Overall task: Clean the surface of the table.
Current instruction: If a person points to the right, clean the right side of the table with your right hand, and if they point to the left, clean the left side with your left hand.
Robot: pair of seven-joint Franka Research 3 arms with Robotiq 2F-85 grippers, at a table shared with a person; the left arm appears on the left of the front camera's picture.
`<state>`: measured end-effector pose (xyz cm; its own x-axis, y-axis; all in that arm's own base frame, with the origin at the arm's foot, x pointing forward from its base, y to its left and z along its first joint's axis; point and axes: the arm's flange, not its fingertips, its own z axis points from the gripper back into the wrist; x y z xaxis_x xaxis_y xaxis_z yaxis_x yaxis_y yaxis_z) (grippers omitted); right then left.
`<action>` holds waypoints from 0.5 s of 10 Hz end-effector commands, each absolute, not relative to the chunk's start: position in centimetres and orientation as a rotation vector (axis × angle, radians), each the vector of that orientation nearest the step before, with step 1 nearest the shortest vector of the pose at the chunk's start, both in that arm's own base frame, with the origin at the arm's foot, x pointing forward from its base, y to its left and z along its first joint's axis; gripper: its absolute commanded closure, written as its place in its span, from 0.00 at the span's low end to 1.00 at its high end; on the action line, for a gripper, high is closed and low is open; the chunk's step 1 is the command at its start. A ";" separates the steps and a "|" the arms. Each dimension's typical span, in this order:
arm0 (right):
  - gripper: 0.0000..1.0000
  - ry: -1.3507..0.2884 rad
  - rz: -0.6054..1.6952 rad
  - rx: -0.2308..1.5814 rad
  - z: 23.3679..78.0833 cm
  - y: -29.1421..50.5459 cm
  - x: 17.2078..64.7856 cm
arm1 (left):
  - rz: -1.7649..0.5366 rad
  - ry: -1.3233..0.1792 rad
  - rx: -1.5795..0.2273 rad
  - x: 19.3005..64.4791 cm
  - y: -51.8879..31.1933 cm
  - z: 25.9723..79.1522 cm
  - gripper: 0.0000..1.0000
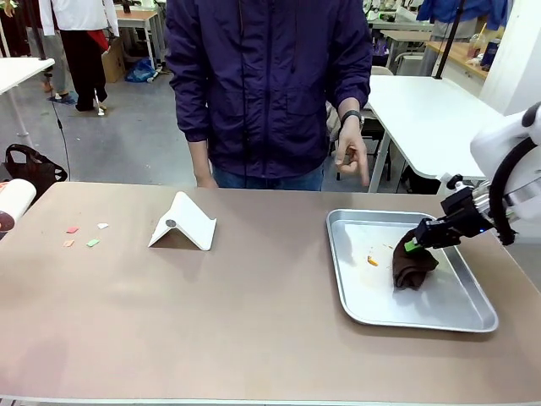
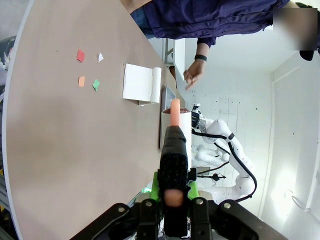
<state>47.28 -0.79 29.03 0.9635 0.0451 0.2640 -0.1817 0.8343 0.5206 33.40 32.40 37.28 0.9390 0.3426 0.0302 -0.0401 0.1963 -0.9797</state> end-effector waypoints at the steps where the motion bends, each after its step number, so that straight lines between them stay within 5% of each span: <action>1: 0.94 -0.227 0.168 0.604 27.2 1.3 47.6 | 0.263 -0.270 -1.350 33.1 32.3 37.6 1.00; 5: 0.94 -0.171 0.240 0.686 26.1 4.7 48.3 | 0.263 -0.270 -1.350 33.1 32.3 37.6 1.00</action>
<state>48.37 2.72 28.32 0.9618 0.1238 0.2443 -0.2441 0.7922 0.5593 33.40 32.40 37.29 0.9390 0.3426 0.0304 -0.0399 0.1964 -0.9797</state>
